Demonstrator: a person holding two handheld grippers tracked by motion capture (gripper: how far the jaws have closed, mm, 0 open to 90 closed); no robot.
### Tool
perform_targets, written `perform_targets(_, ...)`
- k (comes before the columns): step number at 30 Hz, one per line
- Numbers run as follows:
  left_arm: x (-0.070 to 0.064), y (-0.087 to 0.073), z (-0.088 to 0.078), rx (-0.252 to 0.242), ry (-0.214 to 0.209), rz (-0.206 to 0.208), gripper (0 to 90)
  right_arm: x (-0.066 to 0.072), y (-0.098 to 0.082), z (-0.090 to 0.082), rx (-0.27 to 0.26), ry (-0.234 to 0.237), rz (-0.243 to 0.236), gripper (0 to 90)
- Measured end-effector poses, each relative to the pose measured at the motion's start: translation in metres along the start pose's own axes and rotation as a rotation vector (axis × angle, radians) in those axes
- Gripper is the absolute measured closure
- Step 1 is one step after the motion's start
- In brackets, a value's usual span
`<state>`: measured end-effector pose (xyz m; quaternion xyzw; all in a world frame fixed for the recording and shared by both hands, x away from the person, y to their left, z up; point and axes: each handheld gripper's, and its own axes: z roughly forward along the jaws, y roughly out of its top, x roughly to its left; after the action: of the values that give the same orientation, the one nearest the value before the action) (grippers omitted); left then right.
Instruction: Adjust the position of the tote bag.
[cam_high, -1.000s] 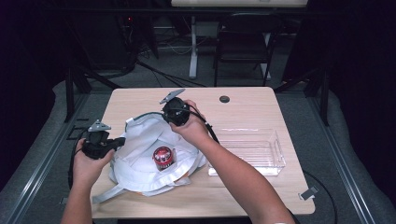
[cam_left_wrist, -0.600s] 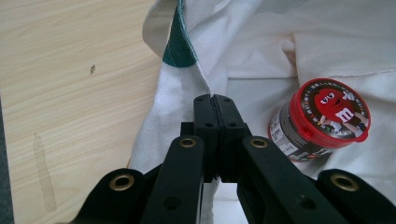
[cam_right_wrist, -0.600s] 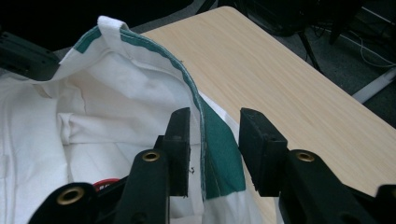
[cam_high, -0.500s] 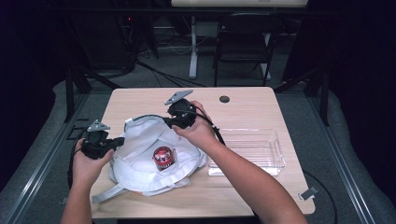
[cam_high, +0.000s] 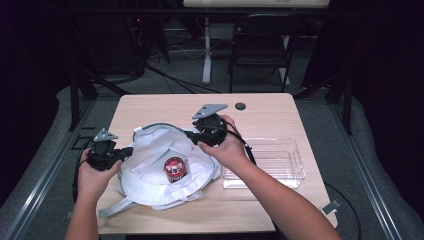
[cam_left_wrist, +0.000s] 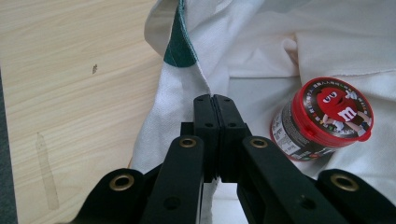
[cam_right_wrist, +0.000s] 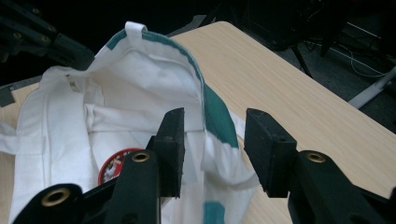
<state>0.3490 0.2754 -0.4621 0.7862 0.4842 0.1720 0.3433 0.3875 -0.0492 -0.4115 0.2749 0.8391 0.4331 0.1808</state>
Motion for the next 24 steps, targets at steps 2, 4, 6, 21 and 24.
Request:
perform_targets(2,0.0,0.0,0.0,-0.001,0.002,0.001,89.2,0.002,-0.006,-0.004,0.004,-0.004,-0.007,59.6)
perform_targets(4,0.0,0.0,0.0,0.0,0.003,0.004,89.1,0.005,-0.012,-0.007,0.006,-0.01,-0.016,59.6)
perform_targets(6,0.0,0.0,0.0,0.002,0.004,0.003,89.1,0.007,-0.017,-0.01,0.013,-0.018,-0.024,59.6)
perform_targets(21,0.0,-0.001,0.0,-0.001,0.008,0.006,89.1,0.019,-0.051,-0.019,0.018,-0.007,0.058,70.3)
perform_targets(24,-0.001,-0.001,0.0,-0.002,0.009,0.006,89.1,0.019,-0.055,-0.018,0.017,-0.007,0.063,71.8)
